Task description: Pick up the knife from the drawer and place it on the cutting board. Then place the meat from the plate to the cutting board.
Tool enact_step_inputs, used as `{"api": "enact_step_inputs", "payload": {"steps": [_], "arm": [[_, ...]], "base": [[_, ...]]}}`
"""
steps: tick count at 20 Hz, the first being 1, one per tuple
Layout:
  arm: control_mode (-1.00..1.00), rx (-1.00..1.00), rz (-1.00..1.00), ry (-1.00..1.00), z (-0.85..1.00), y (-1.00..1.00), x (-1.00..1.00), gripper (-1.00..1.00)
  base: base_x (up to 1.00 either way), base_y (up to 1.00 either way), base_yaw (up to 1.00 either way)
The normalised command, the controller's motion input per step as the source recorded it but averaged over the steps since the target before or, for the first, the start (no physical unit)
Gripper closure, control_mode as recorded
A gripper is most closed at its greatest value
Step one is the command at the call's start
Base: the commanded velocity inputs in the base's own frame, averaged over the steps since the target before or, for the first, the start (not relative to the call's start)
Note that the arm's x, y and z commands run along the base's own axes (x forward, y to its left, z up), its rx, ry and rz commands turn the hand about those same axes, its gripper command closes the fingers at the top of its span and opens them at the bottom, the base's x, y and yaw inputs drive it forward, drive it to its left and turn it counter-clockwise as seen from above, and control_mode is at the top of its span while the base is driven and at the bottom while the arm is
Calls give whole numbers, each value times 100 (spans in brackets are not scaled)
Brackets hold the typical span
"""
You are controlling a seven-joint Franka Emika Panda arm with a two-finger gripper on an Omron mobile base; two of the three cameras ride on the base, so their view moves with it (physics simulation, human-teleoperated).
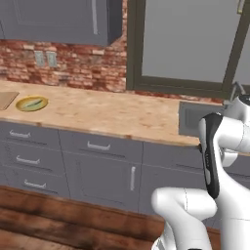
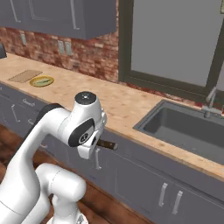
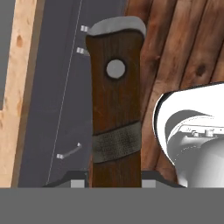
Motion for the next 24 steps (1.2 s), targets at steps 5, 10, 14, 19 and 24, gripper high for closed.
{"api": "enact_step_inputs", "payload": {"steps": [5, 10, 14, 19, 24], "arm": [[100, 0, 0, 0, 0, 0, 0, 100], [100, 0, 0, 0, 0, 0, 0, 100], [100, 0, 0, 0, 0, 0, 0, 100], [100, 0, 0, 0, 0, 0, 0, 100], [100, 0, 0, 0, 0, 0, 0, 100]], "base": [[70, 100, -24], [62, 100, -22], [40, 100, -12], [18, 100, -2], [11, 100, 0]]}}
